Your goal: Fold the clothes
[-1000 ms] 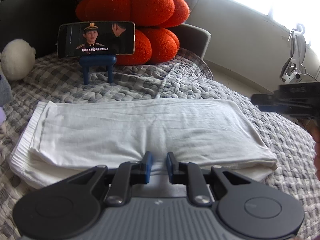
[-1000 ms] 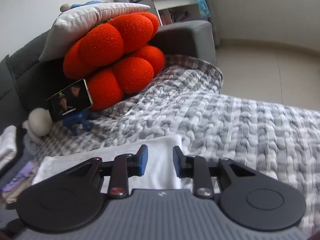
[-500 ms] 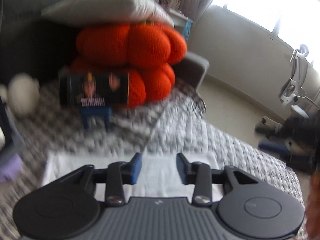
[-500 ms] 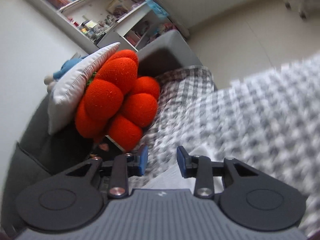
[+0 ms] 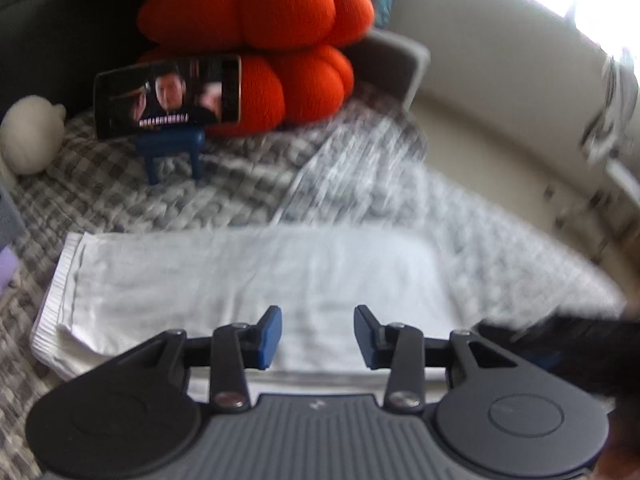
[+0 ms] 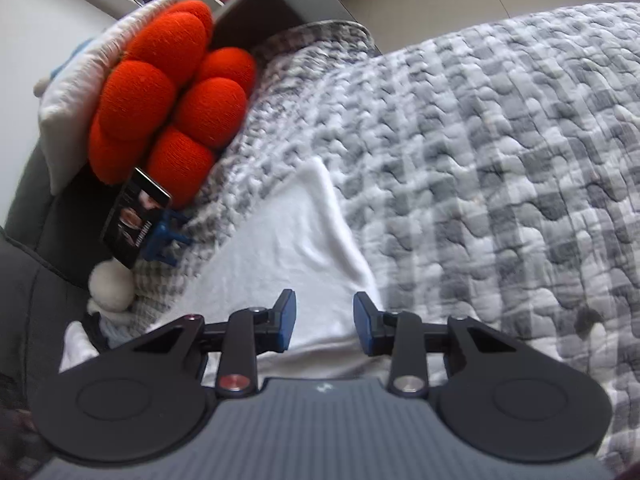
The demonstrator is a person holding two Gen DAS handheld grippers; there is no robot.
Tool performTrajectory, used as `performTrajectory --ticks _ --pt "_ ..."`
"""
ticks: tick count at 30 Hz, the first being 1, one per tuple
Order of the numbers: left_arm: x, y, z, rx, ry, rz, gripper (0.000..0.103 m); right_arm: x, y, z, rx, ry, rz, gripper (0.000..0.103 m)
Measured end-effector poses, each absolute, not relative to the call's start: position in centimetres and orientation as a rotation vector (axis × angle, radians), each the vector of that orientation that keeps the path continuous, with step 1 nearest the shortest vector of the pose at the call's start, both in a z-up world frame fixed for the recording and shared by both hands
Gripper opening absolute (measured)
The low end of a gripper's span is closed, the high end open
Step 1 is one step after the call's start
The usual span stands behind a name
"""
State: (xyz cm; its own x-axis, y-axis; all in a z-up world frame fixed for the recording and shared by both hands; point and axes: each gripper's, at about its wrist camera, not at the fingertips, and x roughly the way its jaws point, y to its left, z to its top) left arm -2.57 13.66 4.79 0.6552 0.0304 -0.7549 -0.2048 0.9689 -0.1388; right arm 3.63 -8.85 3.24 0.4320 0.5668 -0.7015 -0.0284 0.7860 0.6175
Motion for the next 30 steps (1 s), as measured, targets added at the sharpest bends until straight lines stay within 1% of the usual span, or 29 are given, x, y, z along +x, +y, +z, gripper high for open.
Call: performTrajectory --ticks 3,6,8,9,10,13,17,18,19,22,24,25,30 --pt "-2.7 14.3 3.2 -0.231 0.877 0.120 0.041 3.4 -8.2 2.5 0.524 1.099 0.393 0.033" --pt "-3.1 14.4 2.9 -0.219 0.873 0.110 0.041 3.2 -7.5 2.4 0.446 1.086 0.398 0.028" --pt "-3.4 14.4 2.8 -0.208 0.868 0.106 0.042 3.0 -7.3 2.4 0.391 1.078 0.396 0.019" --pt "-3.4 14.3 2.8 -0.205 0.863 0.103 0.042 2.9 -7.3 2.4 0.367 1.077 0.390 0.010" --pt "-3.5 14.3 2.8 -0.202 0.858 0.101 0.042 2.8 -7.2 2.4 0.347 1.074 0.385 0.006" --pt "-3.4 14.3 2.5 -0.194 0.847 0.093 0.042 2.5 -6.8 2.6 0.296 1.064 0.372 0.003" --pt "-3.5 13.8 2.4 -0.168 0.836 0.098 0.042 2.1 -6.2 2.9 0.227 1.050 0.355 0.003" --pt "-3.5 13.7 2.4 -0.158 0.833 0.100 0.042 2.1 -6.0 3.2 0.231 1.035 0.352 0.010" --pt "-3.5 13.5 2.5 -0.149 0.830 0.101 0.042 2.2 -5.9 3.5 0.248 1.016 0.359 0.021" --pt "-3.6 13.4 2.7 -0.160 0.821 0.090 0.042 2.7 -4.9 3.8 0.281 0.995 0.391 0.021" --pt "-3.6 13.4 2.6 -0.163 0.819 0.079 0.042 3.0 -3.8 3.3 0.238 1.014 0.398 0.021" --pt "-3.6 13.4 2.6 -0.165 0.818 0.073 0.042 3.2 -3.3 3.0 0.203 1.028 0.393 0.018" --pt "-3.7 13.7 2.6 -0.182 0.821 0.069 0.042 3.0 -2.7 3.2 0.153 1.026 0.375 0.017"
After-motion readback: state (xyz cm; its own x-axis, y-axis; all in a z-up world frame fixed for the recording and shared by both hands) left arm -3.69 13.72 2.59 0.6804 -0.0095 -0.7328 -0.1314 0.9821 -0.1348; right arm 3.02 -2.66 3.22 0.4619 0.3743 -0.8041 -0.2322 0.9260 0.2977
